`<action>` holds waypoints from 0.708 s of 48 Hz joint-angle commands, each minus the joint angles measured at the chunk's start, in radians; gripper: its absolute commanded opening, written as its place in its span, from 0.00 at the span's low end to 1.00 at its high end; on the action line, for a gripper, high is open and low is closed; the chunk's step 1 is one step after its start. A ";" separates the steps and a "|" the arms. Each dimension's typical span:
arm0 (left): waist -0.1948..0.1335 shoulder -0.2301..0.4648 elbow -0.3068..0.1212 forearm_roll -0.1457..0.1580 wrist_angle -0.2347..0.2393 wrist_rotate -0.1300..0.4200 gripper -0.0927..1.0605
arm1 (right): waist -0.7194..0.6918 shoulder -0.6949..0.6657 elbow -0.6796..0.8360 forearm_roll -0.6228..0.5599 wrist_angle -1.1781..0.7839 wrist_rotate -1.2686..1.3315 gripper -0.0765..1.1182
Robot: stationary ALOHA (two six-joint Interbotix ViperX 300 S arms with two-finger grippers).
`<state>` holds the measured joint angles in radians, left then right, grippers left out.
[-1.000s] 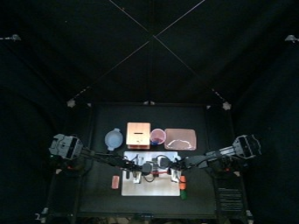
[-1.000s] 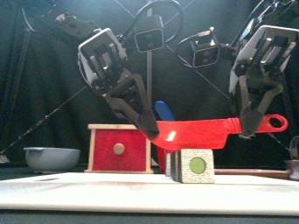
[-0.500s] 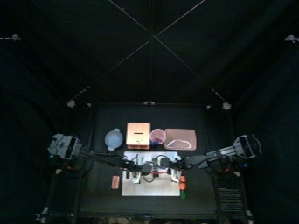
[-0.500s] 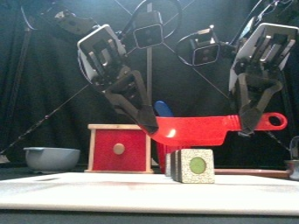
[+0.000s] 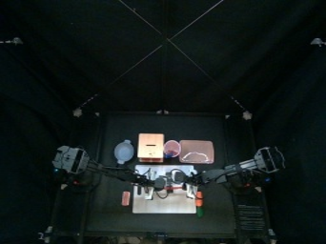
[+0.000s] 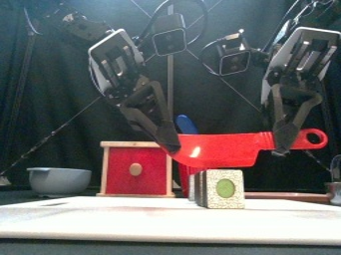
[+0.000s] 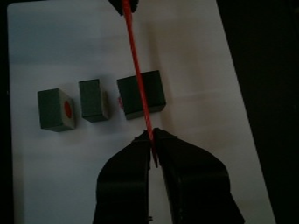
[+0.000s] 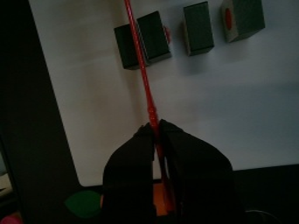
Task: Place sushi on board then cut the sushi with the knife then place the pieces on the plate
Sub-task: Cut the sushi into 4 pieces
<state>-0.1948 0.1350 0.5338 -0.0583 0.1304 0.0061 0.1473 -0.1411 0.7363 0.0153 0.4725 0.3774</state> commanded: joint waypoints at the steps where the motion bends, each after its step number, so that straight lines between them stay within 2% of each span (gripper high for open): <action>1: -0.012 -0.009 -0.017 -0.002 -0.009 0.000 0.49 | -0.017 -0.008 -0.012 -0.002 -0.003 0.006 0.38; 34: -0.006 0.014 -0.017 -0.008 -0.009 0.000 0.49 | -0.017 0.015 -0.011 0.000 -0.003 0.006 0.38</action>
<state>-0.1948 0.1611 0.5338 -0.0629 0.1273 0.0061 0.1473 -0.1150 0.7363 0.0153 0.4709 0.3789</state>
